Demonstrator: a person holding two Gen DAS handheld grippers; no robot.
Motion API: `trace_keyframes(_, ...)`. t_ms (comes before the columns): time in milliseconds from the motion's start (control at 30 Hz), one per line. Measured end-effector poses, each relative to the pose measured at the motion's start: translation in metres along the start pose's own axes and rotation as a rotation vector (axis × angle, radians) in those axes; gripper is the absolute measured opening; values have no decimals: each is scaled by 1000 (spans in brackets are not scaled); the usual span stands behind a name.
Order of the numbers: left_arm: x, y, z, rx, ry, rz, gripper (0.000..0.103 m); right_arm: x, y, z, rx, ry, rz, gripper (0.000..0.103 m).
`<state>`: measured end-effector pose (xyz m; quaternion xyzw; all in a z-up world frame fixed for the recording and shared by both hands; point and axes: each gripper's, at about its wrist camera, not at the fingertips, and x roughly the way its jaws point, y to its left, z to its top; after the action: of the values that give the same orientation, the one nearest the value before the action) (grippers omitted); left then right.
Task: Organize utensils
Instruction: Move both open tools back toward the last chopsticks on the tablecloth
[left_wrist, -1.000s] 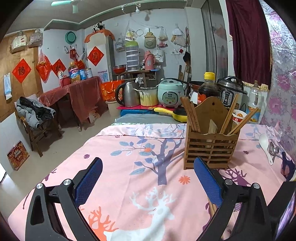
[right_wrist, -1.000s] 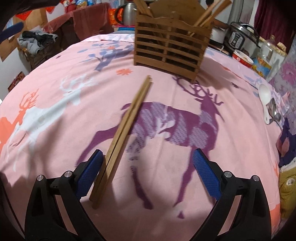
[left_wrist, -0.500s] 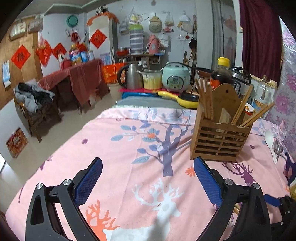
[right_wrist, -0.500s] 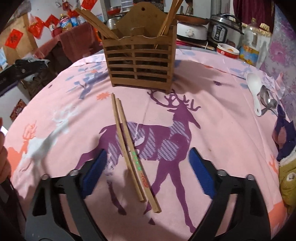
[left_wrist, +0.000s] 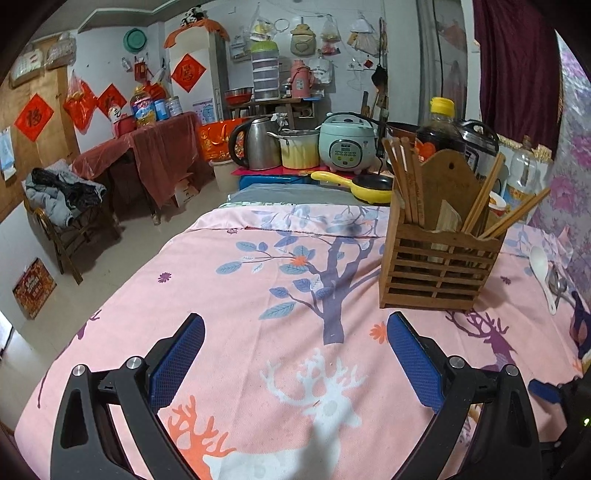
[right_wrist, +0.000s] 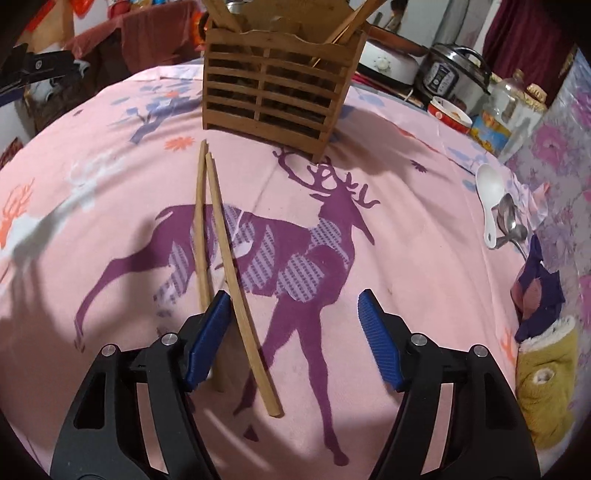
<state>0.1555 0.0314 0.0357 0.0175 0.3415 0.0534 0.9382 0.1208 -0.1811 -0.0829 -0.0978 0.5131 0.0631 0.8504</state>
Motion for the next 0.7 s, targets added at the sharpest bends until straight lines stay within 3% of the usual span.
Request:
trace_keyframes(133, 0, -10, -3, 41, 4, 5, 97, -5, 8, -2, -18, 0, 35, 68)
trace_keyframes(200, -1, -14, -4, 69, -7, 26, 97, -13, 29, -4, -70, 12, 306, 65)
trace_keyframes(233, -2, -15, -5, 76, -13, 34, 97, -21, 39, -4, -111, -16, 331, 65)
trace_keyframes(300, -3, -15, -4, 76, -18, 32, 97, -31, 45, -4, -143, -68, 255, 65)
trace_keyframes(433, -3, -17, -5, 83, -8, 17, 97, -33, 15, 0, -37, -77, 218, 65)
trace_keyframes(700, 2, -41, -29, 193, 49, 1, 97, -35, 13, -2, -15, -83, 213, 67)
